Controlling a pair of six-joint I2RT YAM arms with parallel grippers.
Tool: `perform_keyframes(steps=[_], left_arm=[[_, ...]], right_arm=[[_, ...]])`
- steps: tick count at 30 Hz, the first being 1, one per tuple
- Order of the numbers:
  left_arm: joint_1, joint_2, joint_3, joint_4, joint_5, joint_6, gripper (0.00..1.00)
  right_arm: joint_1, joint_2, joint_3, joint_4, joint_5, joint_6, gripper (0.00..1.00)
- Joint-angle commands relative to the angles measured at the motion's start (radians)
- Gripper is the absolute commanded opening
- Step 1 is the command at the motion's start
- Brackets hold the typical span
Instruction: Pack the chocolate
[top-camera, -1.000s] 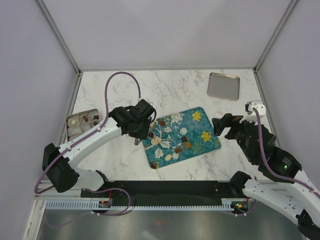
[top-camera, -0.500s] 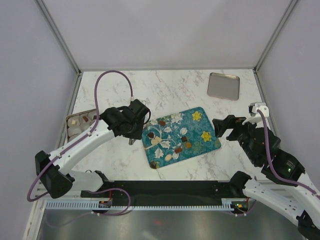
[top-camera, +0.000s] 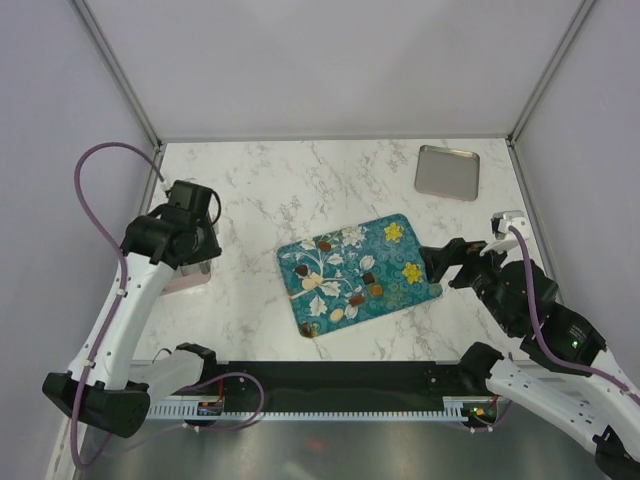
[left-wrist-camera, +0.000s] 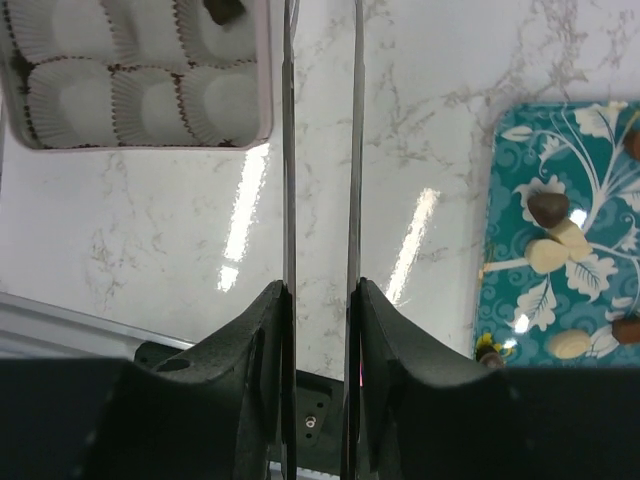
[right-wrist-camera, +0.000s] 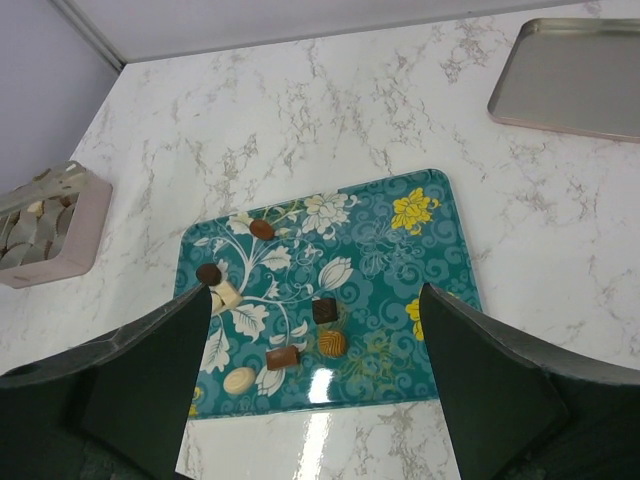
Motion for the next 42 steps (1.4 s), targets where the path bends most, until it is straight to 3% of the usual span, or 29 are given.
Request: perform_keyframes(steps=[1,6,15,42], left_arm=[[0.113,-0.022,0.048,-0.018,0.001,0.071,0.36],[0.230,-0.009,0.053,-0.032,0.015,0.101,0.36],[0.313,-0.028,-0.027,-0.037,-0.038,0.117,0.36],[0.382,0.052,-0.054,-0.009,-0.062,0.138,0.40]], right_arm=[[0.001,-0.013,-0.019,0.047,-0.037,-0.008,0.93],[0.003,-0.014,-0.034,0.053,-0.045,-0.026,0.94],[0.003,-0.016,-0.073,0.082,-0.062,-0.057,0.94],[0.003,-0.033,-0.048,0.079,-0.019,-0.127,0.95]])
